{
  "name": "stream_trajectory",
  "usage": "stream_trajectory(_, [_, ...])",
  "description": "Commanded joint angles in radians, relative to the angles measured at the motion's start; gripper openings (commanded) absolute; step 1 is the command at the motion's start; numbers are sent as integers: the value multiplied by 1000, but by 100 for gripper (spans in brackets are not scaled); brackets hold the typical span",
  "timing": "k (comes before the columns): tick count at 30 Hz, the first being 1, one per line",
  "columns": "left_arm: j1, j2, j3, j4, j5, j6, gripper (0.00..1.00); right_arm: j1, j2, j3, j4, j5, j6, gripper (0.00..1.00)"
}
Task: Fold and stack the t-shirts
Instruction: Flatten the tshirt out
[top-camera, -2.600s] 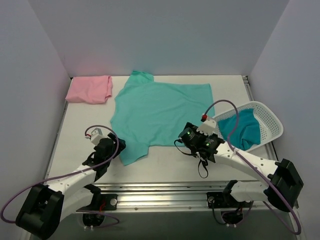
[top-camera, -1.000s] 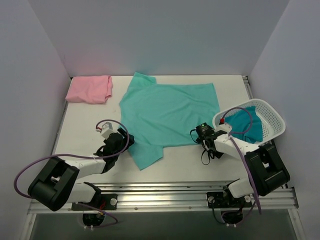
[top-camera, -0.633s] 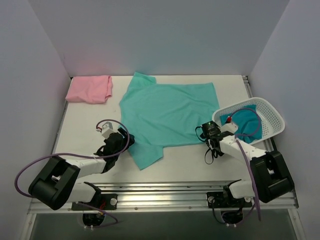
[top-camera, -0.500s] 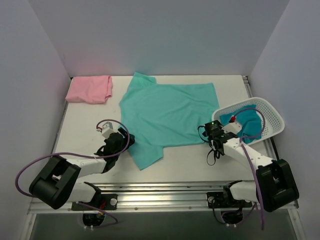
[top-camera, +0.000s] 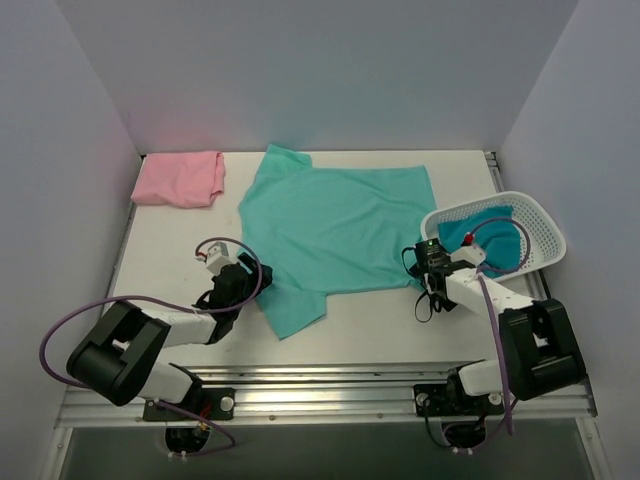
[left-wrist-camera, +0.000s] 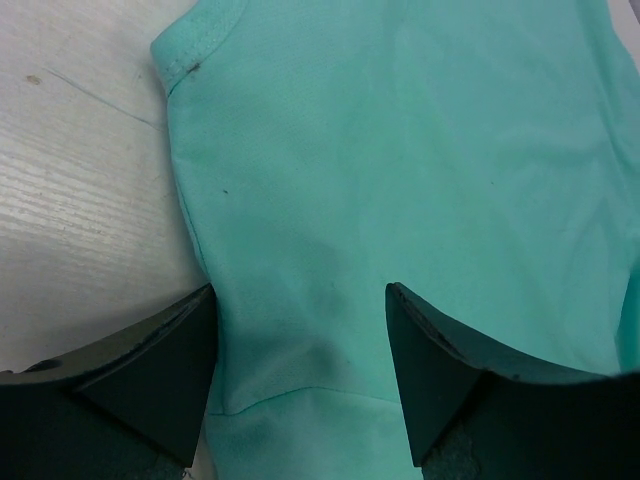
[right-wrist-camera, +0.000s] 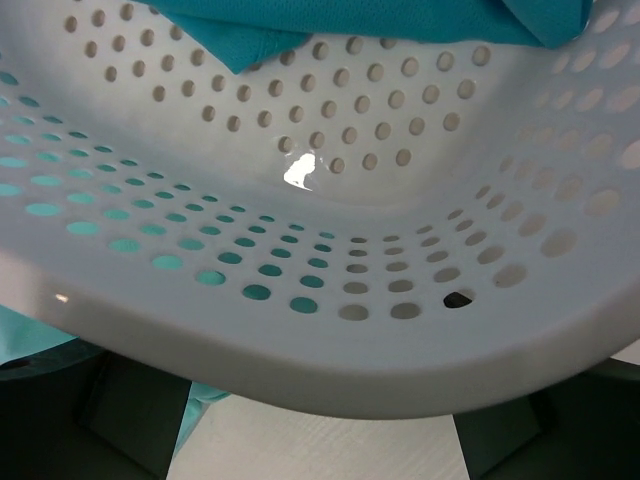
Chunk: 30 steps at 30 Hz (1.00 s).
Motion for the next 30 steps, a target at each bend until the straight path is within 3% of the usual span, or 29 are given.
stream_trajectory(1, [-5,51,0,-56,34,11,75,-3,27,15,6,-2,-13,86])
stream_trajectory(5, [-5,75,1,-36,41,11,75,-3,34,13,29,-8,-18,76])
stream_trajectory(7, [-6,83,3,-32,42,11,75,-3,43,19,42,-15,-22,61])
stream_trajectory(9, [-6,86,3,-29,44,11,75,-3,60,23,61,-27,-31,37])
stream_trajectory(10, [-6,88,3,-29,42,11,75,-3,66,24,68,-33,-31,32])
stream_trajectory(11, [-5,88,5,-28,42,11,74,-3,80,24,77,-38,-34,20])
stream_trajectory(12, [-6,91,5,-28,42,10,75,-3,88,24,92,-56,-36,0])
stream_trajectory(25, [-6,36,-34,-46,53,13,74,-1,145,59,117,-67,-53,0])
stream_trajectory(30, [-18,-82,-55,-172,93,-20,75,-1,122,56,106,-51,-56,0])
